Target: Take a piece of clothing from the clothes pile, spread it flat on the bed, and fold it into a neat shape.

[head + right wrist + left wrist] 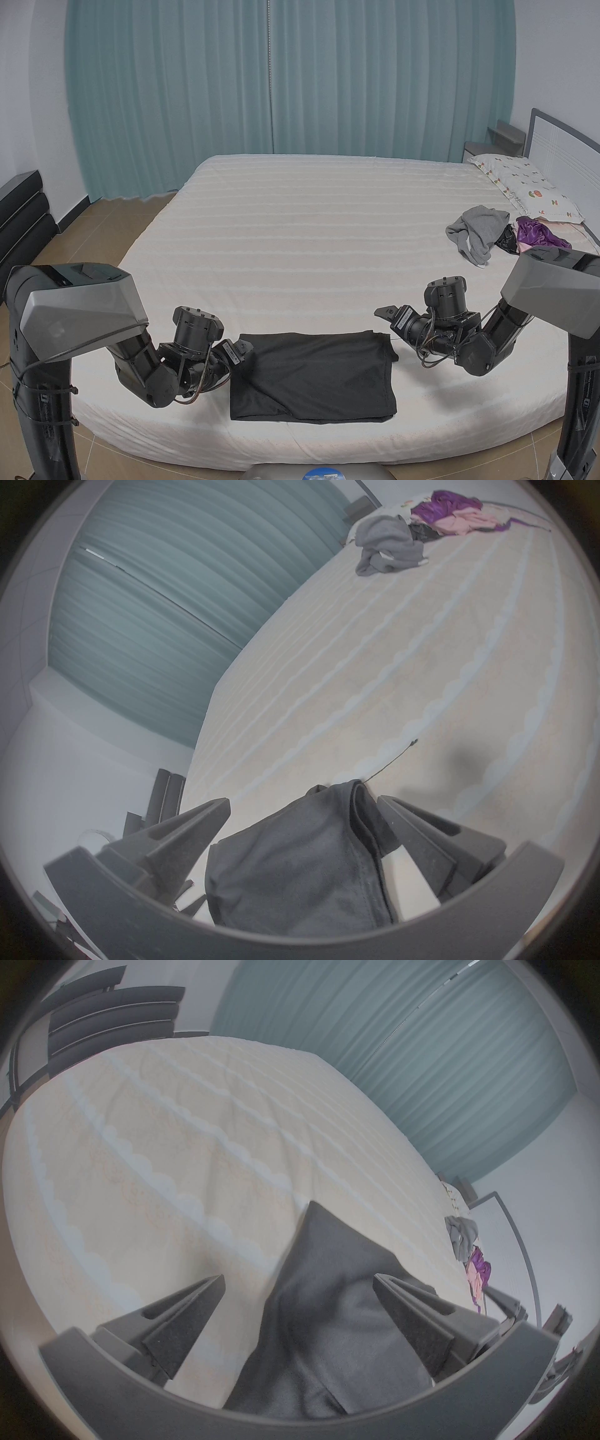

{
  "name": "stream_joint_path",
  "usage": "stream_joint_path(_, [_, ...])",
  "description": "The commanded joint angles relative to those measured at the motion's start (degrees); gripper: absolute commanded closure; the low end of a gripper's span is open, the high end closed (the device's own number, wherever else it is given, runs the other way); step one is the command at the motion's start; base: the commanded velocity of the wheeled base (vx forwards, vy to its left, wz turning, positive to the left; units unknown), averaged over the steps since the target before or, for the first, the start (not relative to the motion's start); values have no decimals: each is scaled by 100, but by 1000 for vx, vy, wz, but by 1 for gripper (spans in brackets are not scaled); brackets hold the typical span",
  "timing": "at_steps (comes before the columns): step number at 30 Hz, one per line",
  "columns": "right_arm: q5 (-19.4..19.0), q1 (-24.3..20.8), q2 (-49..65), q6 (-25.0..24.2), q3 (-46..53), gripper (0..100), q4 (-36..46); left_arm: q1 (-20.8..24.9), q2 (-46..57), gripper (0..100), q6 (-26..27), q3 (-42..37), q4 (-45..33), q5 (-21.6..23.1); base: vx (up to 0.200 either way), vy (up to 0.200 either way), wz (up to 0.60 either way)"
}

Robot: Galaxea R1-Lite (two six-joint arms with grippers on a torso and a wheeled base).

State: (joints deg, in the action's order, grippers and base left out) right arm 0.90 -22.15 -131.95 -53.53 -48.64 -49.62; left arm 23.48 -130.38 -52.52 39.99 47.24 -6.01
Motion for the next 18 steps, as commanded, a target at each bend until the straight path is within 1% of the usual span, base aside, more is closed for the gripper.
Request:
stream_joint_path(1, [261, -61, 469, 229, 461, 0, -83, -247, 311, 0, 13, -26, -4, 56, 0, 0, 0])
stream_joint_path(2, [305, -61, 512, 238, 496, 0, -92, -274, 338, 0, 13, -26, -4, 82, 0, 0, 0])
stream_joint_path(3, [428, -44, 662, 246, 593, 0, -127, -397, 443, 0, 5, -26, -30, 197, 0, 0, 0])
stream_joint_path(5, [437, -44, 679, 255, 601, 0, -127, -406, 452, 0, 5, -26, -39, 214, 0, 0, 0])
stream_joint_path(6, [622, 27, 996, 317, 742, 0, -154, -616, 663, 0, -22, 18, -74, 364, 0, 0, 0])
stream_joint_path(7, [657, 79, 1163, 334, 830, 0, -154, -669, 751, 0, -22, 18, -66, 364, 0, 0, 0])
stream_joint_path(9, [674, 106, 1312, 343, 891, 0, -154, -704, 812, 0, -22, 27, -66, 364, 0, 0, 0])
stream_joint_path(13, [701, 237, 2200, 572, 1340, 0, -154, -924, 1296, 0, -13, -35, -39, 320, 0, 0, 0])
stream_joint_path(14, [701, 237, 2200, 572, 1340, 0, -154, -924, 1296, 0, -13, -35, -39, 320, 0, 0, 0])
stream_joint_path(15, [762, 343, 2631, 809, 1515, 0, -162, -977, 1638, 0, -13, -149, -22, 276, 0, 0, 0])
stream_joint_path(18, [815, 519, 3395, 1002, 1823, 0, -154, -986, 2421, 0, -4, -448, 5, 241, 0, 0, 0])
